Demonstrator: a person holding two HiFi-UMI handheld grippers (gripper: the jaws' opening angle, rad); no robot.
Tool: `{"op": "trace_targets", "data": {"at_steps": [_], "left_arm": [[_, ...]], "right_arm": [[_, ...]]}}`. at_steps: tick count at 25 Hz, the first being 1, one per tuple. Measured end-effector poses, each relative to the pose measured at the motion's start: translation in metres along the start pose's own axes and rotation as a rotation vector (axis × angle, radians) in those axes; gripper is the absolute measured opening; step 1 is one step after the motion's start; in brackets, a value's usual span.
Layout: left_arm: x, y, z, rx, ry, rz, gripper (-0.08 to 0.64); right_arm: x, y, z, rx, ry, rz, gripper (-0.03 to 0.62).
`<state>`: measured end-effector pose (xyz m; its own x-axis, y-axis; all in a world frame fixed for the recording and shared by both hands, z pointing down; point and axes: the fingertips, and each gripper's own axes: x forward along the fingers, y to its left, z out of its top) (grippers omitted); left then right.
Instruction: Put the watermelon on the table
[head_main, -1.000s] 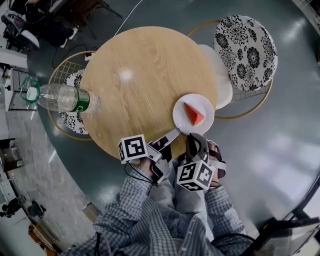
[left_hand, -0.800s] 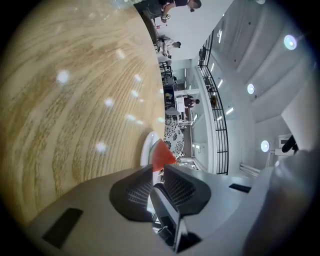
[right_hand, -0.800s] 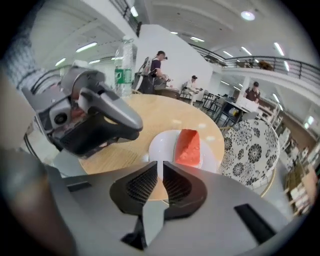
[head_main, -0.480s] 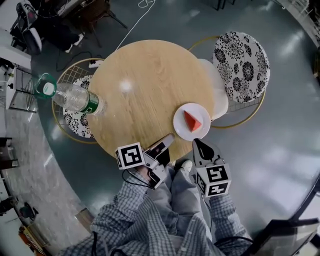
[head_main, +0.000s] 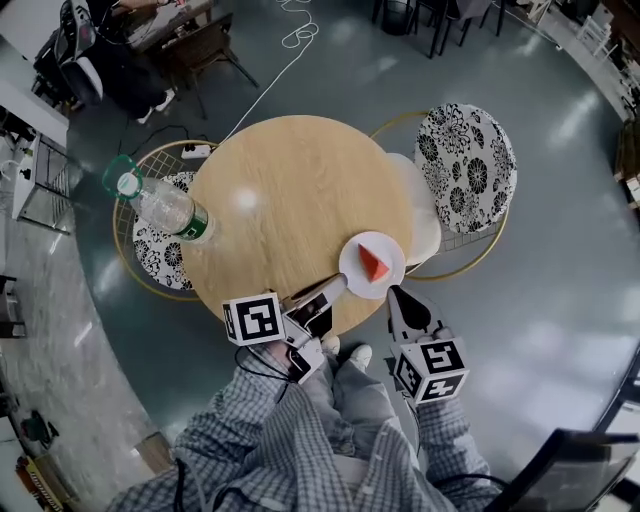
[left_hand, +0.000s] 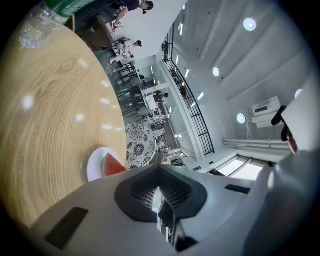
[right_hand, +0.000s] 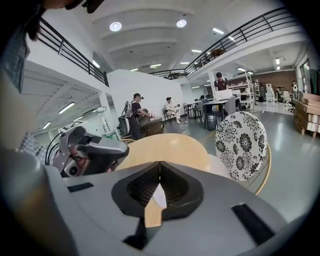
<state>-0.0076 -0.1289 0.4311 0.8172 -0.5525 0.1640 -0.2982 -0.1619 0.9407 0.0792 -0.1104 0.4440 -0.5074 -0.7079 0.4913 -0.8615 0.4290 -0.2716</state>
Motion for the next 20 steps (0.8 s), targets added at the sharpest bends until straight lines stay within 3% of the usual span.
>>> {"op": "trace_targets", "data": {"at_steps": [13, 20], "left_arm": [[0.0, -0.064, 0.012, 0.319, -0.017, 0.033, 0.008], [-0.007, -0.076, 0.015, 0.408, -0.038, 0.034, 0.008]], "right_arm": [[-0.034, 0.008, 0.06, 0.007, -0.149, 0.039, 0.009], [-0.042, 0.01, 0.076, -0.009, -0.201, 0.046, 0.009]]}}
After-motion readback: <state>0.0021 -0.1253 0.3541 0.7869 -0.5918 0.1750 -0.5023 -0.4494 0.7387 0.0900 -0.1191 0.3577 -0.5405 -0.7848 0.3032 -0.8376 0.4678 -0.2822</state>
